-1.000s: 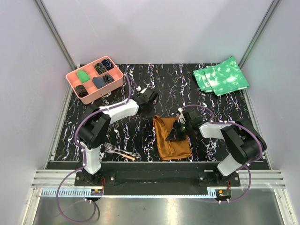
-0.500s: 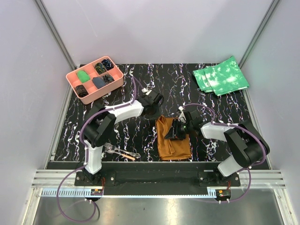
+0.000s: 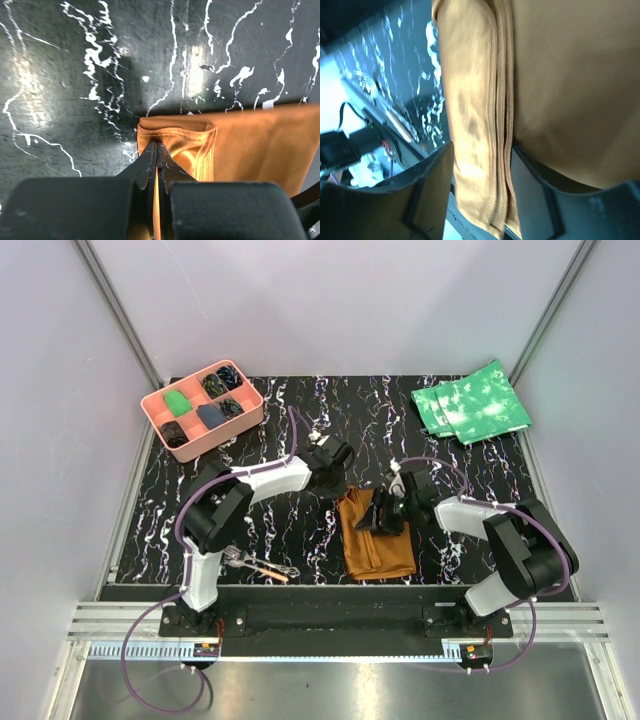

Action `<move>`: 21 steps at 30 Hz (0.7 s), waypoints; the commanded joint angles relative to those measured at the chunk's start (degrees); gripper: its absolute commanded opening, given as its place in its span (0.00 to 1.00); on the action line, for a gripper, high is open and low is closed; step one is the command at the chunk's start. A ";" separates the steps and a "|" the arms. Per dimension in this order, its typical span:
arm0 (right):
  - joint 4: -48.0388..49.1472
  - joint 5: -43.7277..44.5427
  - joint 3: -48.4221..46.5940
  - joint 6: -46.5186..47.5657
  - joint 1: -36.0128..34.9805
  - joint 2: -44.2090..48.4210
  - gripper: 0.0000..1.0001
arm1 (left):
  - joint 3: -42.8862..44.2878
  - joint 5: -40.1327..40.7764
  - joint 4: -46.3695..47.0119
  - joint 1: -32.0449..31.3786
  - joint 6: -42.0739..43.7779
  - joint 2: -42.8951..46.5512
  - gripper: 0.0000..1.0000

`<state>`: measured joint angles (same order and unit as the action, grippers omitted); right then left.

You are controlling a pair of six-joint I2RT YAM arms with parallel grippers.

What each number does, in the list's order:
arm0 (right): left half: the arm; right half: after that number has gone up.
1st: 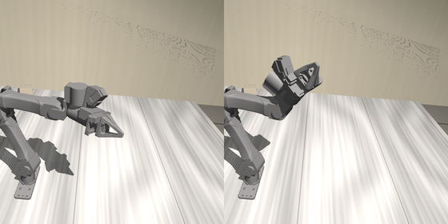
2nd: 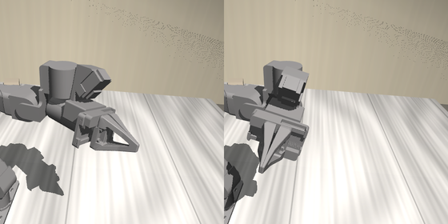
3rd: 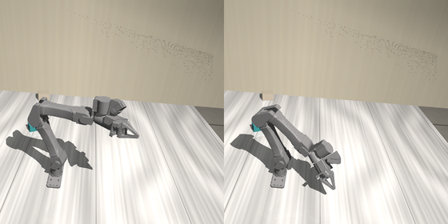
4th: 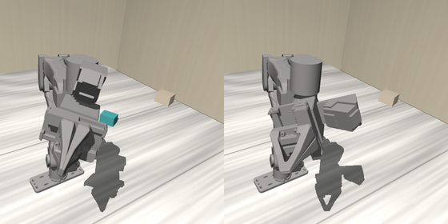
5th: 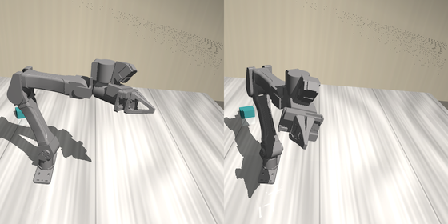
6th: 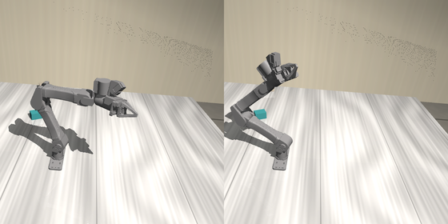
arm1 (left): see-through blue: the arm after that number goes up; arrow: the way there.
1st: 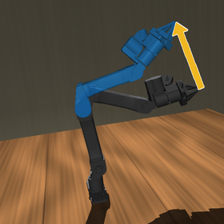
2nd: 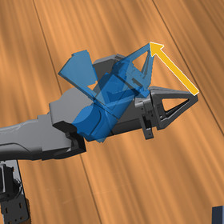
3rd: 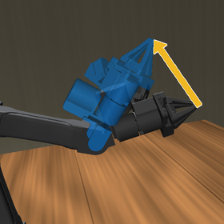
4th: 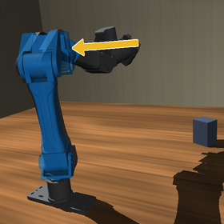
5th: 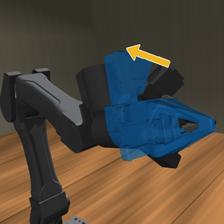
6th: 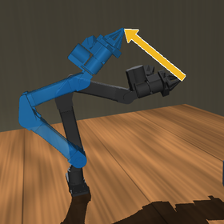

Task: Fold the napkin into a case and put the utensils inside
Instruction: Fold the lower triangle-folded napkin at the center of the board.

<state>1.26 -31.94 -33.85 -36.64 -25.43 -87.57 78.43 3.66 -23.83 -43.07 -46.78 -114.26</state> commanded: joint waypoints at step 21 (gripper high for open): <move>-8.73 1.54 -26.97 11.07 6.18 -17.46 0.64 | 3.48 -1.38 2.12 -0.61 -0.32 -0.09 0.00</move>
<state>-6.46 -30.59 -57.98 -27.83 -19.38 -103.81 80.03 3.14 -23.46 -43.55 -46.98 -114.30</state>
